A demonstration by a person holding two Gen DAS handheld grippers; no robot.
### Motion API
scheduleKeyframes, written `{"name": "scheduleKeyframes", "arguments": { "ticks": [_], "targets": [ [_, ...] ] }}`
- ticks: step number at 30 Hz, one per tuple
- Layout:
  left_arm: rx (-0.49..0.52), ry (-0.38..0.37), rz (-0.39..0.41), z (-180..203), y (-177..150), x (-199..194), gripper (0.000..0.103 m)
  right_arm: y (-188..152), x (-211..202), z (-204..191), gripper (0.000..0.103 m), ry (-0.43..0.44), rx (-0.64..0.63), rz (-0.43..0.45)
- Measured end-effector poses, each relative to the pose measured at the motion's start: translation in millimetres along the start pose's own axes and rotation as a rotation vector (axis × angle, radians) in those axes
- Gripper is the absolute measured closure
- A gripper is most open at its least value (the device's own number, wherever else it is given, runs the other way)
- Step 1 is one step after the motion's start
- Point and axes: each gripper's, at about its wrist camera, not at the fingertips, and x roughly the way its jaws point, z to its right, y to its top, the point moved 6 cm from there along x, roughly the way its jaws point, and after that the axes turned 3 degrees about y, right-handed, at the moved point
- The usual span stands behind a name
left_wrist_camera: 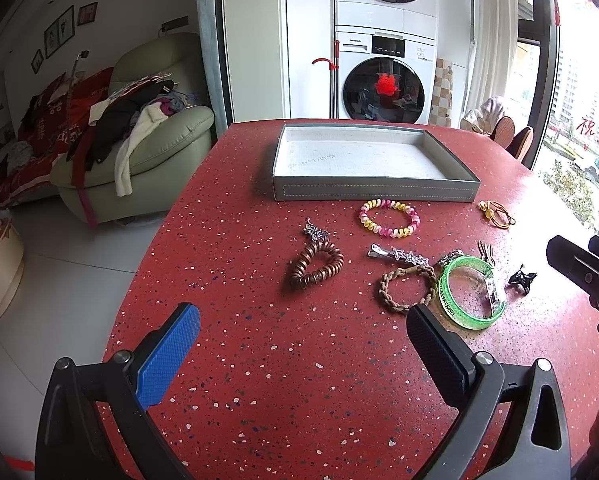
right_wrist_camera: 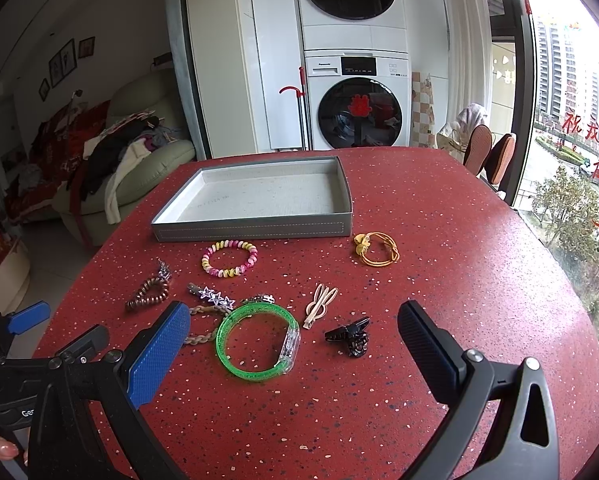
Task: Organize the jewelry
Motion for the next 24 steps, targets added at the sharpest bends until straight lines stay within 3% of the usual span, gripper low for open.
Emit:
{"name": "scheduleKeyframes", "arguments": {
  "ticks": [18,24],
  "targets": [
    [0.001,0.0,-0.001,0.7,-0.3,0.2,0.0,-0.5,1.1,-0.7,0.0,0.001,0.003,-0.003],
    [0.021,-0.016,-0.048,3.6,-2.4,10.8,0.0,-3.6,10.4,3.5,0.0,0.003,0.026,-0.029]
  ]
}}
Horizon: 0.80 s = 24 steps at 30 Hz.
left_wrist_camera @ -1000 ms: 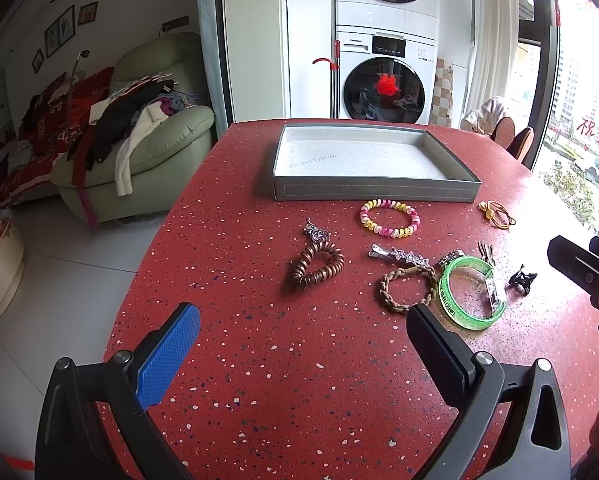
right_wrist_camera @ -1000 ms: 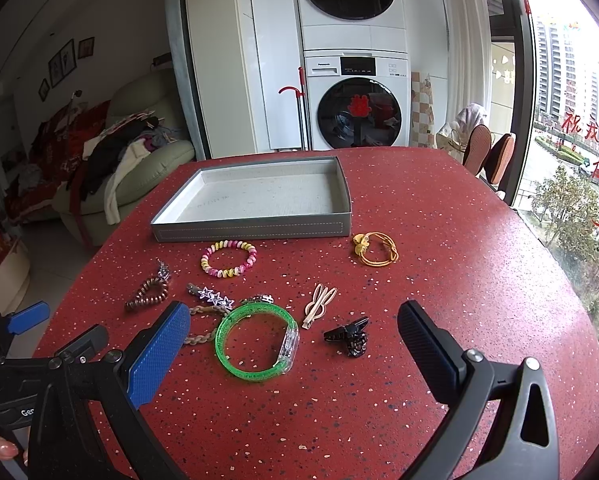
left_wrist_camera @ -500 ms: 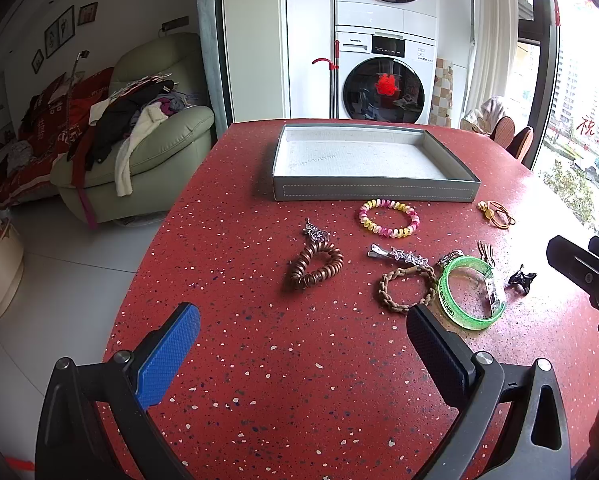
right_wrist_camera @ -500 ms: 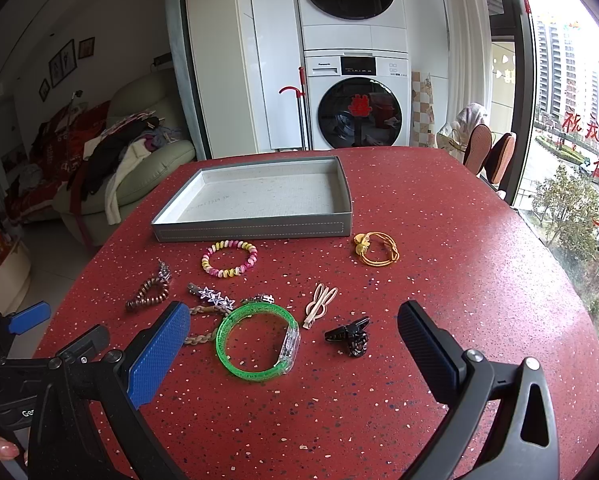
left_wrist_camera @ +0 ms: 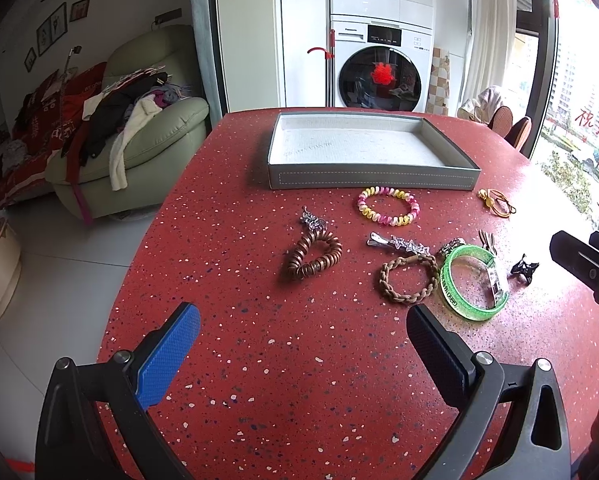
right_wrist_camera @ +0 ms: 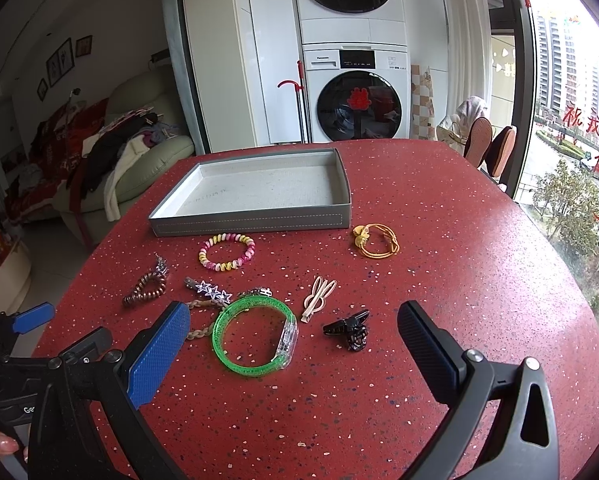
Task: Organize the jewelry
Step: 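Grasp the copper coil hair tie with the left tool while the right tool grasps the black claw clip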
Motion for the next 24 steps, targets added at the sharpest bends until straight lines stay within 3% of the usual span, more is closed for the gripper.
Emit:
{"name": "scheduleKeyframes", "arguments": {
  "ticks": [7,17,23,24],
  "targets": [
    [-0.003,-0.032,-0.044,-17.7,10.5,25.2,0.0,-8.7,13.2,35.9,0.0,-0.078,0.066,-0.082],
    [0.077,-0.067,-0.084,-7.6,20.6,63.1,0.0,-25.9,58.0,63.2,0.0,-0.093,0.081,-0.236],
    [0.108,-0.082,-0.12,2.7,24.1,80.9,0.0,-34.3,75.7,61.3,0.016,-0.07,0.055,-0.285],
    [0.109,-0.083,-0.123,4.3,24.0,82.9,0.004,-35.2,77.2,60.7,0.02,-0.071,0.052,-0.289]
  ]
}}
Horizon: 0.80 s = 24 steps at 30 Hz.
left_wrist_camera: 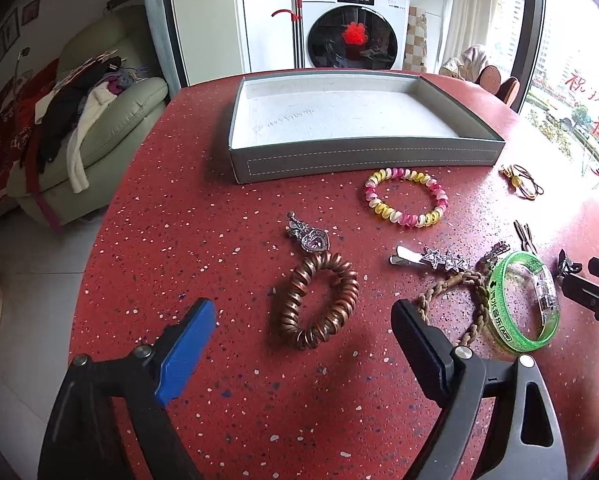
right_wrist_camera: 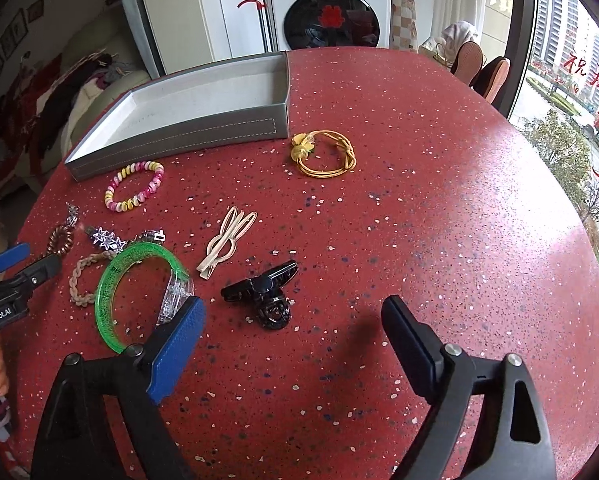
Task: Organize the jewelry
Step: 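Grasp the copper coil hair tie with the left tool while the right tool grasps the black claw clip, then carry both items into the gray tray and open both tools to release them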
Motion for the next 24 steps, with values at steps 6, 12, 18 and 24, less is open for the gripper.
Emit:
{"name": "scheduleKeyframes", "arguments": {
  "ticks": [6,12,18,24],
  "targets": [
    [0.024,-0.013,-0.025,6.8,-0.4,8.4,0.029,3.1,0.9,-7.9,0.043,-0.001,-0.047,0.009],
    [0.041,-0.047,-0.012,10.7,0.6,6.3,0.063,1.9,-2.0,-12.1,0.084,0.008,-0.063,0.007],
    [0.008,-0.113,-0.014,5.8,2.6,-1.3,0.063,11.7,-15.2,-6.6,0.084,0.077,0.003,0.029],
    [-0.011,-0.153,0.017,0.7,20.0,-21.0,0.063,47.2,-28.0,-11.9,0.084,0.163,0.032,0.068]
  ]
}}
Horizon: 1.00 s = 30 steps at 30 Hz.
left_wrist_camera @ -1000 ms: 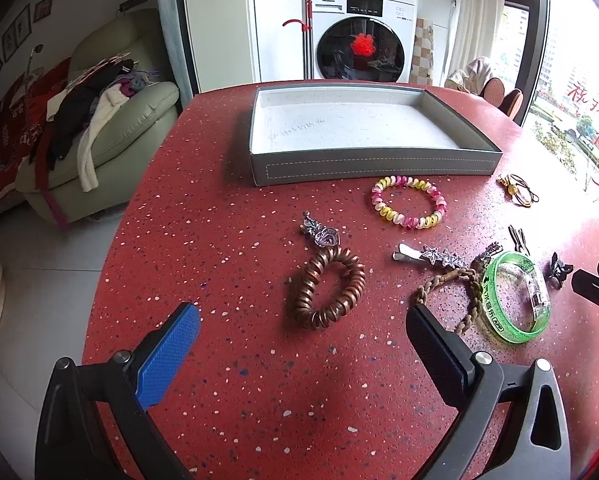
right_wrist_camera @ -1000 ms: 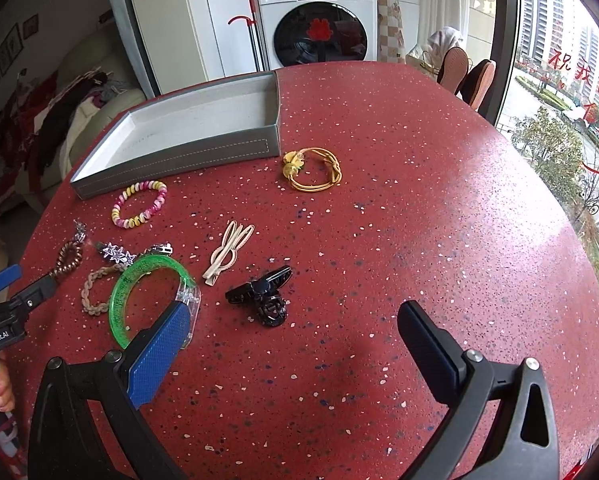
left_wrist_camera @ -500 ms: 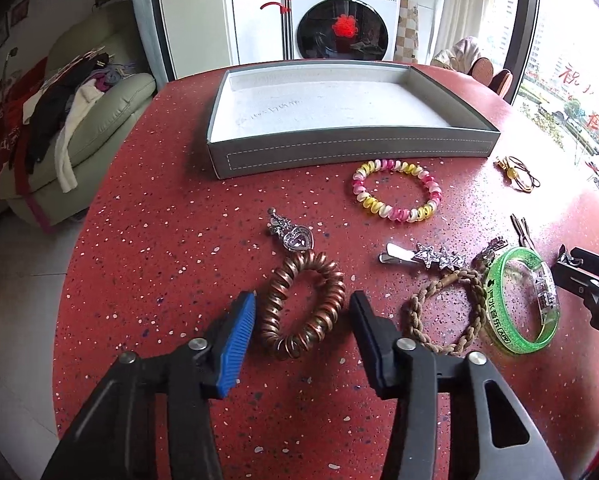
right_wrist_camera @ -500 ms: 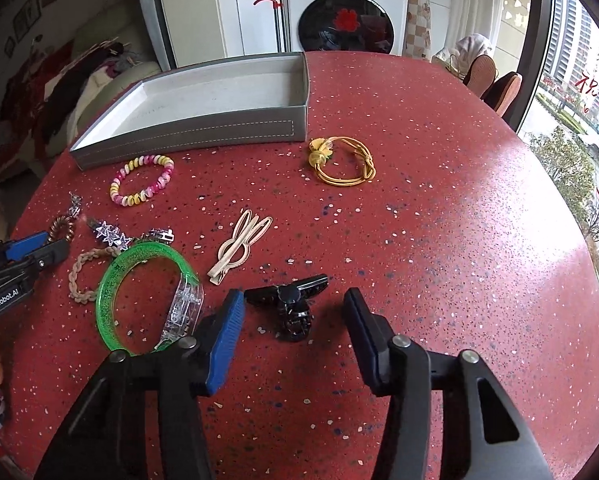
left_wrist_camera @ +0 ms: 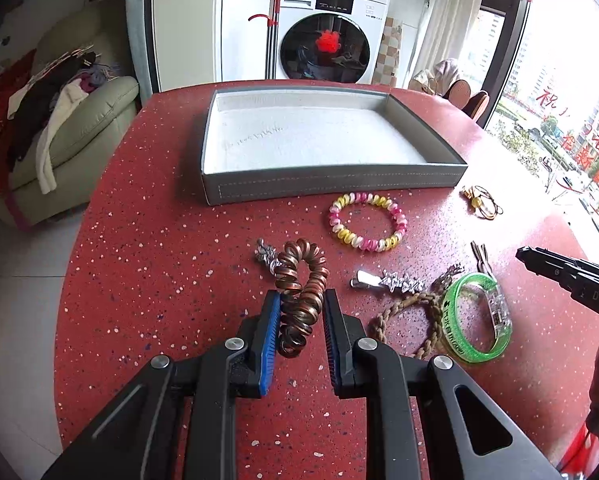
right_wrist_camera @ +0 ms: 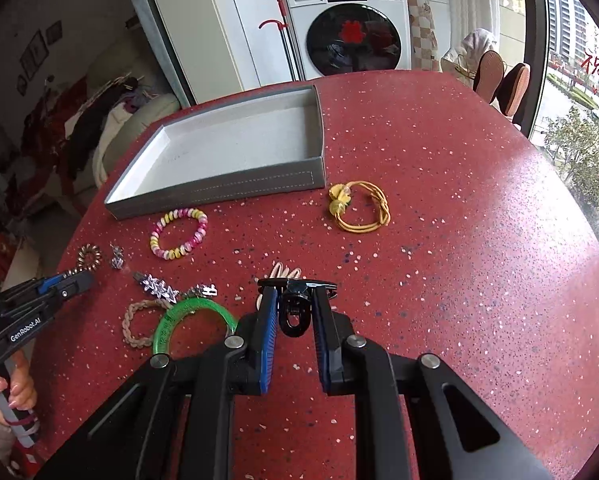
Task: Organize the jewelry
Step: 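Carry both items into the gray tray and open both tools to release them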
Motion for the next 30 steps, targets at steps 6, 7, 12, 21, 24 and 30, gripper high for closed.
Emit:
{"name": "scheduleKeyframes", "arguments": {
  "ticks": [6,7,12,21,24,30],
  "targets": [
    [-0.015,-0.036,0.031,0.5,42.9,-8.6,0.063,51.7,9.3,-16.9,0.084,0.047,-0.02,0.028],
    [-0.007,-0.029,0.04,1.1,51.6,-8.2,0.063,60.4,12.1,-19.7,0.084,0.051,-0.026,0.031],
    [0.005,-0.015,0.063,0.4,96.8,4.7,0.063,103.3,36.4,-25.2,0.084,0.082,-0.02,0.025],
    [0.004,0.037,0.058,-8.7,164.8,56.0,0.063,153.9,101.7,-29.9,0.084,0.07,-0.021,-0.01],
    [-0.005,0.046,0.04,-11.6,175.2,78.7,0.063,161.3,120.4,-30.1,0.084,0.064,-0.016,-0.023],
    [-0.01,0.065,-0.004,-11.9,174.2,118.8,0.063,162.0,152.0,-24.6,0.084,0.051,-0.001,-0.054]
  ]
}}
